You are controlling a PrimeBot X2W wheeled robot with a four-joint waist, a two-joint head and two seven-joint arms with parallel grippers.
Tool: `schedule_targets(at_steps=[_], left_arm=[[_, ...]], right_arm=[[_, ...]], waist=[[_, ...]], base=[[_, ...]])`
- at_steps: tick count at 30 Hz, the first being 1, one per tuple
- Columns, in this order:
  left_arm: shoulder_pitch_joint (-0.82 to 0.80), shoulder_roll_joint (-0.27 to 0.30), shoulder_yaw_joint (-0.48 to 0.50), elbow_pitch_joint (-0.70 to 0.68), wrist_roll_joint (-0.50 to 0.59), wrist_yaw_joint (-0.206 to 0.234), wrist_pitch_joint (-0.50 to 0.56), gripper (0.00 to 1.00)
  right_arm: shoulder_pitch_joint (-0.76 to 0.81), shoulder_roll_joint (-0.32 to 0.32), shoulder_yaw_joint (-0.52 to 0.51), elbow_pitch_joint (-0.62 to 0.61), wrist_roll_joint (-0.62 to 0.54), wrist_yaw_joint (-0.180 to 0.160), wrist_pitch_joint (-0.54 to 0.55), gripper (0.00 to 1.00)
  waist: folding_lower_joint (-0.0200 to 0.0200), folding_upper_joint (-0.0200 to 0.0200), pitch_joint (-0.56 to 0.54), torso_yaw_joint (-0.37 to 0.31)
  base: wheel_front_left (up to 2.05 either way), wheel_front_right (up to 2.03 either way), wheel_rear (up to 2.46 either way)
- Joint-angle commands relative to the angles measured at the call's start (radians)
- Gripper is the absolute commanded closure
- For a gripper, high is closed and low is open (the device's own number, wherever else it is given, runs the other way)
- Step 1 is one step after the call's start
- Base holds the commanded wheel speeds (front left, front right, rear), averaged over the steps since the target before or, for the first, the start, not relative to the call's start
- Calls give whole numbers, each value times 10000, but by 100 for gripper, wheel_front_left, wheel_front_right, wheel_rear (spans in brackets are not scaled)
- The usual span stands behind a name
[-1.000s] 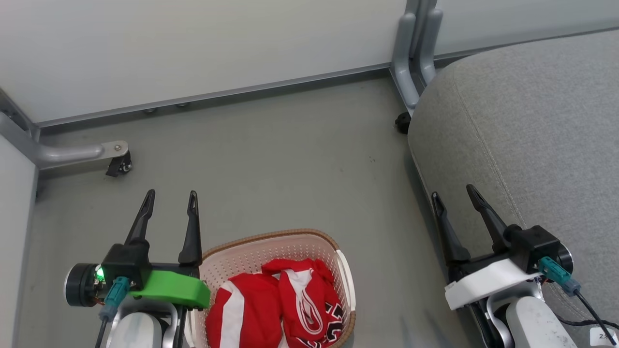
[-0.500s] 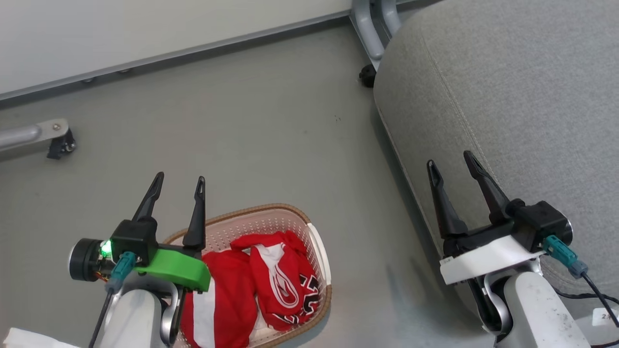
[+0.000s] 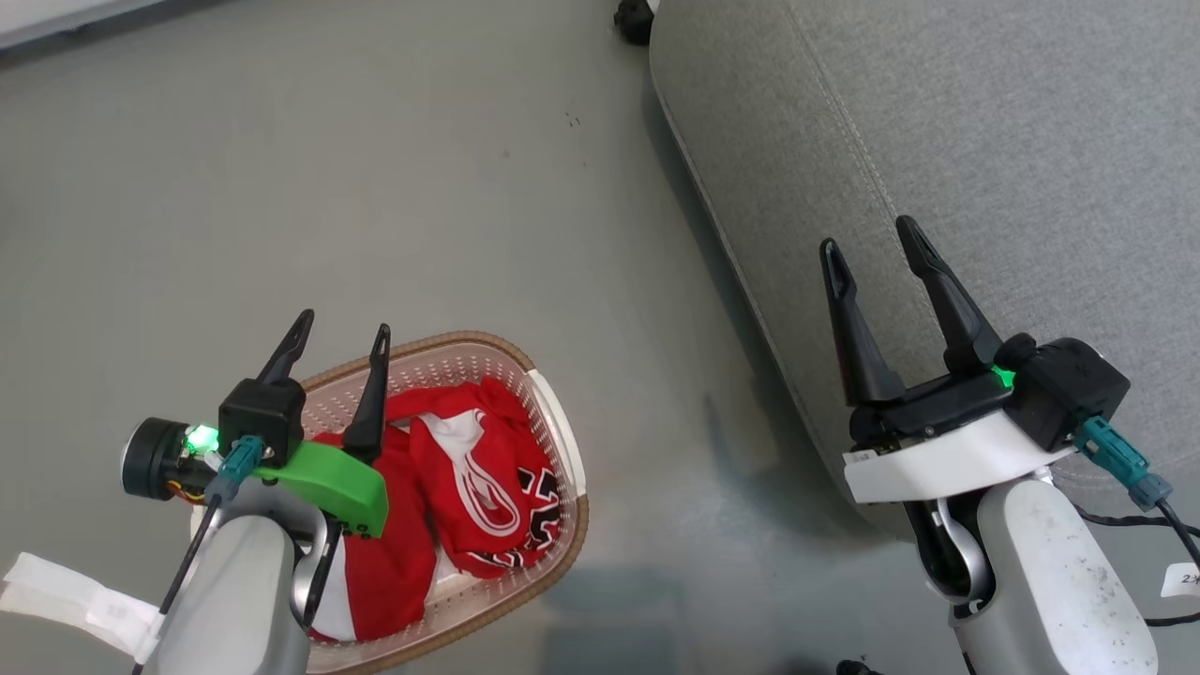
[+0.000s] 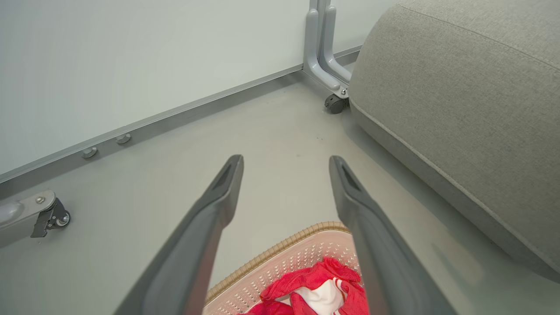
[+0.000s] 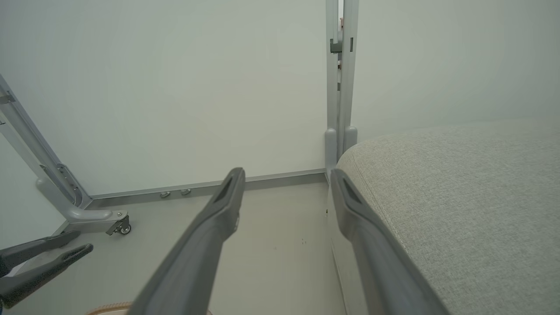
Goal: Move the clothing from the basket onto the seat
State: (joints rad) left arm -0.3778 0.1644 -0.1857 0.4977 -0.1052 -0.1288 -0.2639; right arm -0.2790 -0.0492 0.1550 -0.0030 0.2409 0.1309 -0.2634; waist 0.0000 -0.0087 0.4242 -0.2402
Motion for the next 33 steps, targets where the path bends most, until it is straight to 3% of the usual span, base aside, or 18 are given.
schedule_targets(at_steps=[1,16,33], left_arm=[[-306,139,-111,227,-49,-26,-11,0],[-1692,630,-1690,2237,-505,-27,-10,0],[-3323,426,-3785,4446,-1151,-28,-10,0]], right_arm=[[-163,-22,16,-120,68,-3,-21,0],[-743,-21,168,-662,127,-3,-21,0],[-1179,-25,266,-1058,308,-3,-21,0]], waist=[[0,87,681,-394],[0,87,2274,-674],[0,87,3620,-693]], base=[[0,0,0],[0,0,0],[0,0,0]])
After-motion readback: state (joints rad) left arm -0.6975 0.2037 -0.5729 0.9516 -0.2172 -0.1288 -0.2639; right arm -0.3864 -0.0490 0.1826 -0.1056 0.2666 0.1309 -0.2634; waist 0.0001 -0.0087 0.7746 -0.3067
